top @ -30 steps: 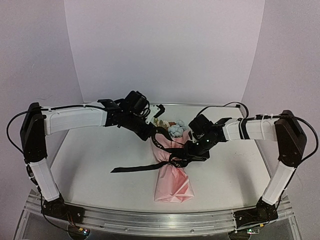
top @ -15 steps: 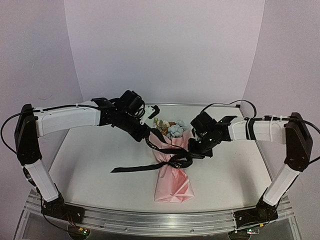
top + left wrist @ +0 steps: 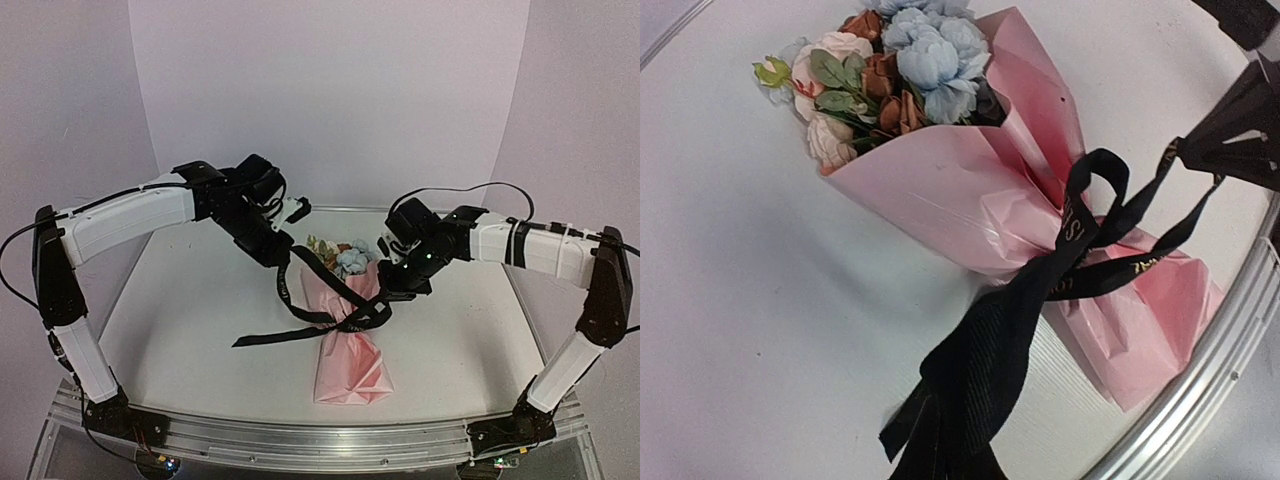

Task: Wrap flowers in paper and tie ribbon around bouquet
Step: Cross the ribbon over the folded bouquet.

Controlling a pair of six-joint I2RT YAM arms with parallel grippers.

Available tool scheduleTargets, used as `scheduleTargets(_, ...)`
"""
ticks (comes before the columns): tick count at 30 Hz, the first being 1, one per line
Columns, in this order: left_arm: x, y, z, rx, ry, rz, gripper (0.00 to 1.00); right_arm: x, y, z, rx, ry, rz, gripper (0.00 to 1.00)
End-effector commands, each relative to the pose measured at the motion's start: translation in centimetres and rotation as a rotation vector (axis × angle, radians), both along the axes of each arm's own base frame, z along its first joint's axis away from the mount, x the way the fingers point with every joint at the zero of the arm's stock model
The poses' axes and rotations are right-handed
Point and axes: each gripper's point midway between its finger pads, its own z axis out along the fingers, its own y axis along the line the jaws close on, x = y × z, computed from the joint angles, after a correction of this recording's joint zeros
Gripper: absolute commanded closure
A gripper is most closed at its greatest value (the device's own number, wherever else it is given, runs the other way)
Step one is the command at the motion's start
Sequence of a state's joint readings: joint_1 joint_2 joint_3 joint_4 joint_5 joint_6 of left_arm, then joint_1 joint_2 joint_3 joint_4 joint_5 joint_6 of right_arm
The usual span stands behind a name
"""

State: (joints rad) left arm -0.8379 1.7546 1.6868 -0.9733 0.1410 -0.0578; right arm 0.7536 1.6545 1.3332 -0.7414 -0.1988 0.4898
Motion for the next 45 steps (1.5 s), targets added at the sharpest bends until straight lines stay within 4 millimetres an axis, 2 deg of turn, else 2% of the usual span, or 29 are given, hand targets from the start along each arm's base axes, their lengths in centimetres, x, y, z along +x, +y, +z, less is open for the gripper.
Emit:
scheduleTargets(1,-4.5,-0.2,1.2,-0.075,0.185,-0.093,1.0,0.6,1.1,0.3,-0.01,0.002,0.104,1.0)
scheduleTargets(4,-5.9,-1.4,2.8,-0.186,0.221,-0.153,1.0,1.4,1.9,0.2,0.021,0.024,0.114,1.0)
scheduleTargets(9,-7.7,-5.6,6.9,-0.458,0.362,-0.264,1.0,2.5,3.3,0.1,0.104,0.094,0.112,1.0)
scheduleTargets(11,-8.3,-7.3,8.5,-0.565,0.422,-0.309,1.0,3.4,3.6,0.1,0.148,0.115,0.091,1.0)
scheduleTargets(17,-9.5,-11.7,11.3,-0.813,0.524,-0.372,1.0,6.5,5.5,0.1,0.346,0.199,-0.002,1.0)
scheduleTargets(18,-9.4,-12.5,12.4,-0.88,0.521,-0.372,1.0,7.0,5.6,0.0,0.366,0.21,-0.017,1.0)
scheduleTargets(21,-8.0,-14.0,13.6,-1.045,0.535,-0.293,1.0,8.0,5.7,0.0,0.409,0.227,-0.042,1.0)
scheduleTargets(23,-6.6,-14.3,15.4,-1.202,0.546,-0.223,1.0,8.4,5.5,-0.1,0.428,0.243,-0.059,1.0)
scheduleTargets(26,-5.0,-15.0,16.8,-1.357,0.544,-0.164,1.0,8.7,5.3,-0.1,0.44,0.256,-0.079,1.0)
scheduleTargets(29,-4.6,-16.5,15.0,-1.345,0.519,-0.113,1.0,8.9,5.3,-0.2,0.441,0.259,-0.088,1.0)
scheduleTargets(32,-4.9,-17.6,11.1,-1.241,0.502,-0.071,1.0,8.9,5.2,-0.1,0.446,0.27,-0.095,1.0)
scheduleTargets(36,-6.1,-18.0,5.2,-1.043,0.406,-0.052,1.0,8.4,4.9,-0.3,0.435,0.276,-0.093,1.0)
scheduleTargets(40,-8.5,-18.4,0.4,-0.858,0.336,-0.081,1.0,7.7,4.2,-0.6,0.407,0.275,-0.089,1.0)
scheduleTargets(43,-9.7,-18.8,-2.4,-0.738,0.303,-0.11,0.99,7.3,3.8,-0.4,0.391,0.27,-0.083,1.0)
scheduleTargets(45,-10.2,-19.1,-2.9,-0.71,0.268,-0.13,0.97,7.0,3.4,-0.2,0.378,0.264,-0.081,1.0)
